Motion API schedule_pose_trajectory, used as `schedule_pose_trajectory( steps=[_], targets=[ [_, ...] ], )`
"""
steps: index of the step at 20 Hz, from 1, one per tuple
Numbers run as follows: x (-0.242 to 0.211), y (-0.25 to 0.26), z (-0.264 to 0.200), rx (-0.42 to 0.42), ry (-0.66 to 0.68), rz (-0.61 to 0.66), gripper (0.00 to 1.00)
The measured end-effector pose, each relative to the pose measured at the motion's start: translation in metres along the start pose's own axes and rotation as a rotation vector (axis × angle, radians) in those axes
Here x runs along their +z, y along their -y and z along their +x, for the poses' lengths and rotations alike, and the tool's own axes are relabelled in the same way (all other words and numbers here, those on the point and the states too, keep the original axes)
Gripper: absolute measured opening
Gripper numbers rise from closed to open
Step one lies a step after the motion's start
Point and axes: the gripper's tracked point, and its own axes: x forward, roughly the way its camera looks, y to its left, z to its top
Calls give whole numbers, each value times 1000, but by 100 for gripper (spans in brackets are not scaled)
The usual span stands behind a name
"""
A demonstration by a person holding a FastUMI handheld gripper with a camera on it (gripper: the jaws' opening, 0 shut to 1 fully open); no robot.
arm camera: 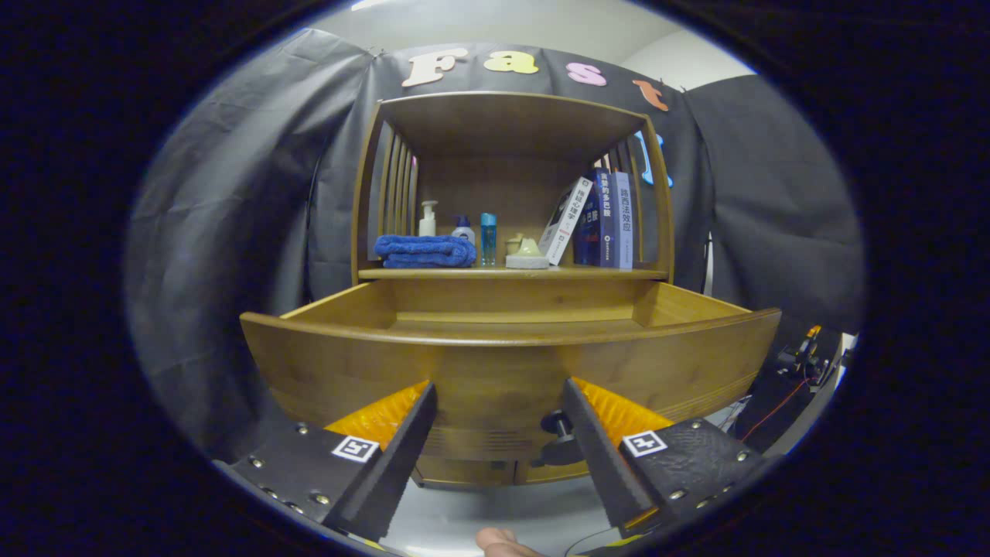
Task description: Pull open the drawer, take out the items inside it, and place them on the countertop above the cabinet.
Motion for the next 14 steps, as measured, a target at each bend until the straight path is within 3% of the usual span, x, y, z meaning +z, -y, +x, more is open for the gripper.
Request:
schedule_pose_trajectory(
  steps=[7,14],
  targets=[
    [-1,-2,1,4,43,-13,99],
    [9,-4,38,16,39,35,99]
  ],
)
